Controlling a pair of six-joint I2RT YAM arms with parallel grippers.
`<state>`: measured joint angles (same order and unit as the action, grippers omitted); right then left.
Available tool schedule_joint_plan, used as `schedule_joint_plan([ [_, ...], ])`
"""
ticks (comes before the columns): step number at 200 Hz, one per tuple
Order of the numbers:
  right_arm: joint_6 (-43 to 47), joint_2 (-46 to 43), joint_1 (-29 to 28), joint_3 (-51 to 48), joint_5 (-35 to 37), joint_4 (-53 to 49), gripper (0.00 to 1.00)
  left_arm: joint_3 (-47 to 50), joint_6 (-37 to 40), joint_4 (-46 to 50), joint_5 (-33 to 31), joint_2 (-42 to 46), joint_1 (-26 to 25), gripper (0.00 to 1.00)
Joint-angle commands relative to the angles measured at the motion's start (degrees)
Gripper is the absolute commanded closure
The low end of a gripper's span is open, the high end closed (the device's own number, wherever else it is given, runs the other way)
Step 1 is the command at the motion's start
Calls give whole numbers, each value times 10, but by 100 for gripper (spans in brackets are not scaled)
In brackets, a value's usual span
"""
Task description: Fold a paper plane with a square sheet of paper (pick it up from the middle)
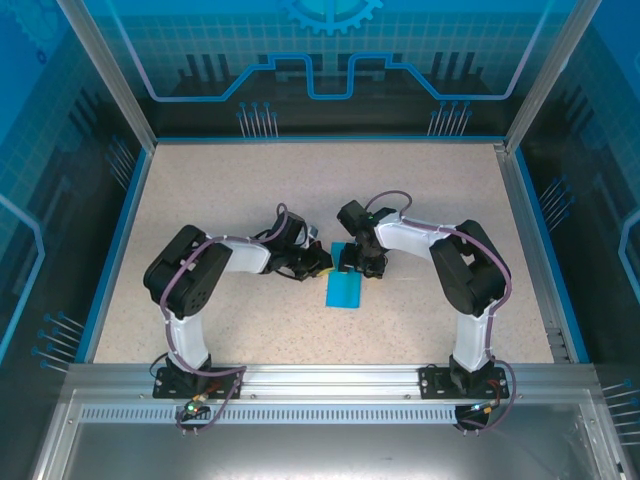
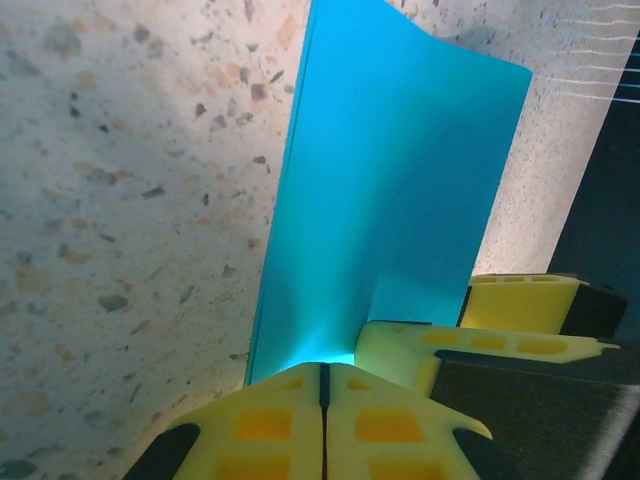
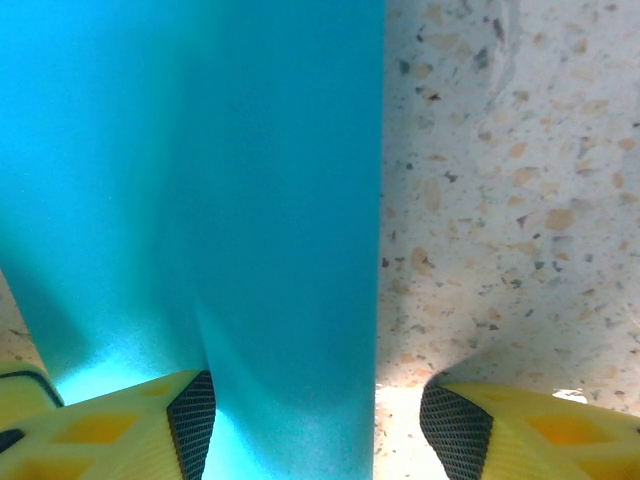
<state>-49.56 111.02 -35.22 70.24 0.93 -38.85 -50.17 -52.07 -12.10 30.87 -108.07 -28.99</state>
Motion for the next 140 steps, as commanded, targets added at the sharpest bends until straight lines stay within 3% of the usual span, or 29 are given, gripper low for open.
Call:
schedule_joint_plan([
  [1, -8, 95, 0, -45, -21, 46, 36, -17, 17, 25, -3, -8, -4, 94],
  [108, -12, 94, 0, -45, -31, 49, 36, -30, 37, 85, -28, -25, -6, 95],
  [140, -9, 54, 0, -48, -40, 64, 35, -34, 44, 108, -37, -33, -6, 96],
])
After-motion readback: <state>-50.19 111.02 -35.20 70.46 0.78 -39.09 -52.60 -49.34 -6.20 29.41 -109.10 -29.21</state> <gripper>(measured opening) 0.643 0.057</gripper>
